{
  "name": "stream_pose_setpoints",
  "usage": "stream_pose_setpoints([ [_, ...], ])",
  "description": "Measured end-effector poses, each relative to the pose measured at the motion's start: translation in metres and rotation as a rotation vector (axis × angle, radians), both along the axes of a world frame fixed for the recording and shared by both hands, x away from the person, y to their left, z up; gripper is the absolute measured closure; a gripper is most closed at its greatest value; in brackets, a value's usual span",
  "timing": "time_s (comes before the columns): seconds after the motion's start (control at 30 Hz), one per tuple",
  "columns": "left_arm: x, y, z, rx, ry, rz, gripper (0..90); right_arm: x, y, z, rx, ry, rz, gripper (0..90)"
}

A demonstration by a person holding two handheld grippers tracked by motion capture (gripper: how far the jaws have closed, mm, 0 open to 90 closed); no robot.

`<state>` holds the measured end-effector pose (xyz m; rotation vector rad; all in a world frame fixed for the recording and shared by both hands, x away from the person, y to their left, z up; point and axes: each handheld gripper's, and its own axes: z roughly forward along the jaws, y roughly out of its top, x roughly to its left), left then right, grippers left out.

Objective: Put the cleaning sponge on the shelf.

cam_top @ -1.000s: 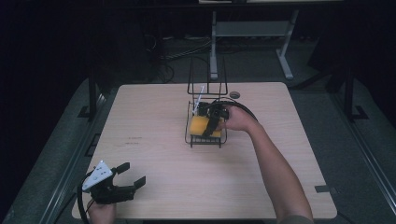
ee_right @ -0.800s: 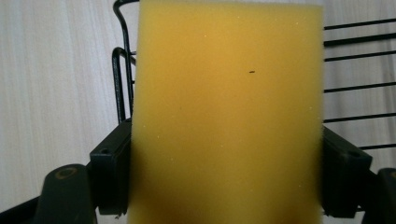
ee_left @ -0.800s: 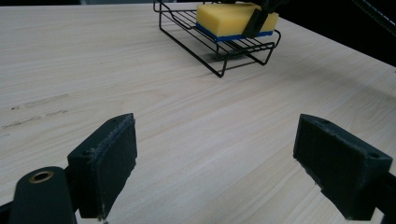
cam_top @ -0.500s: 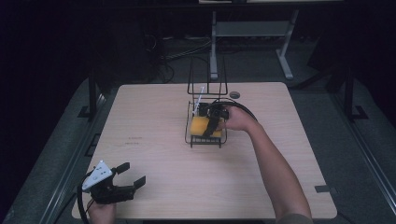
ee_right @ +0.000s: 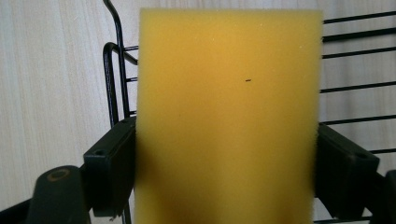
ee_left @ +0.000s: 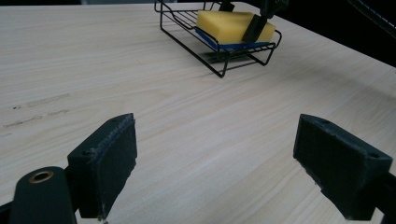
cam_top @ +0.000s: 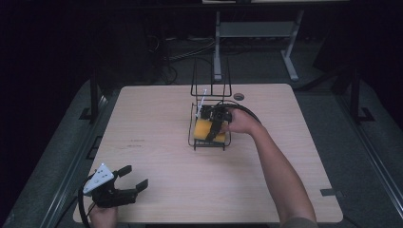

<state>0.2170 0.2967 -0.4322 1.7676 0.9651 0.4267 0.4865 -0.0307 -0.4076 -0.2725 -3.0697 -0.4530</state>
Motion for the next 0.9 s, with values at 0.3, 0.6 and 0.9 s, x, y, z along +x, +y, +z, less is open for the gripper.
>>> stream_pose_setpoints([
  [0.3,0.0,-0.001,0.0,0.0,0.001,-0.002,12.8,-0.003,-0.002,0.008,0.018,-0.017,0.0,18.1],
  [0.6,0.0,-0.001,0.0,-0.001,0.001,-0.002,12.8,-0.005,-0.005,0.017,0.038,-0.032,-0.004,17.7],
  [0.9,0.0,-0.002,0.0,0.001,0.0,-0.005,12.8,-0.009,-0.007,0.025,0.04,-0.056,-0.003,17.4],
])
